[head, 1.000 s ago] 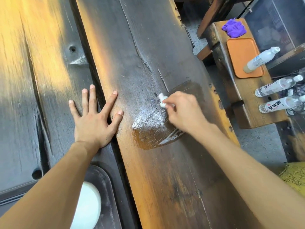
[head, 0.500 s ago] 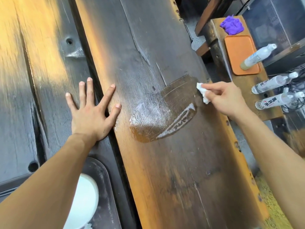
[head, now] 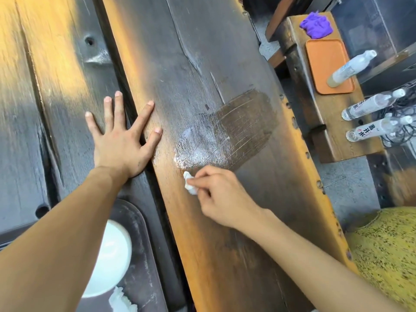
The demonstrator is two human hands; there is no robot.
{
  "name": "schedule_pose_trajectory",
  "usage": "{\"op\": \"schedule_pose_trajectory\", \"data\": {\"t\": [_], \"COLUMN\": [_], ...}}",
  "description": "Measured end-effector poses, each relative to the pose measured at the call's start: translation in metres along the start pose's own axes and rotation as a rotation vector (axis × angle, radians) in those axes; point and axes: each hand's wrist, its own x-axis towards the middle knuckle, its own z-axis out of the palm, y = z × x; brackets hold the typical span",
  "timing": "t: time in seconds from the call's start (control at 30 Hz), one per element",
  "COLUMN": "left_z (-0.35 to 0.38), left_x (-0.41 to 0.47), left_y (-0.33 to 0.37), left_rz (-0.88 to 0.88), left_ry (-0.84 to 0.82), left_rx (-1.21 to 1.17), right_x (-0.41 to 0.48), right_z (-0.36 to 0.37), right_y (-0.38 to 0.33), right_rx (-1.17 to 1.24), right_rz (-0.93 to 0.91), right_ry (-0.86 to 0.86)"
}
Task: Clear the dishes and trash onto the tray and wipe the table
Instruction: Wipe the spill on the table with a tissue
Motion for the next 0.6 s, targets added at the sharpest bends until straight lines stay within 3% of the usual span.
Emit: {"op": "schedule_pose_trajectory", "data": {"t": [0.07, 0.13, 0.23, 0.37, 0.5, 0.6], "left_z": [0.000, 0.000, 0.000, 0.000, 0.000, 0.001], "left_x": [0.000, 0.001, 0.001, 0.000, 0.000, 0.000], "left_y": [0.000, 0.000, 0.001, 0.000, 0.001, 0.000], "left_rz": [0.001, -0.003, 0.002, 0.002, -0.004, -0.006], "left_ry": [-0.002, -0.005, 0.005, 0.013, 0.007, 0.012], "left_rx": [-0.001, -0.001, -0.019, -0.023, -0.026, -0.024], "right_x": [0.013, 0.037, 0.069, 0.096, 0.096, 0.068], "right_z": [-0.026, -0.070, -0.126, -0.123, -0.086, -0.051], "right_y": [0.012, 0.038, 0.068, 0.082, 0.055, 0.034], "right_rx": [0.125, 0.170, 0.071, -0.156, -0.311, -0.317], "right_rz": [0.076, 0.181, 0.375, 0.367, 0.076, -0.195], "right_ry": [0.091, 0.301, 0.487, 0.340, 0.208, 0.013]}}
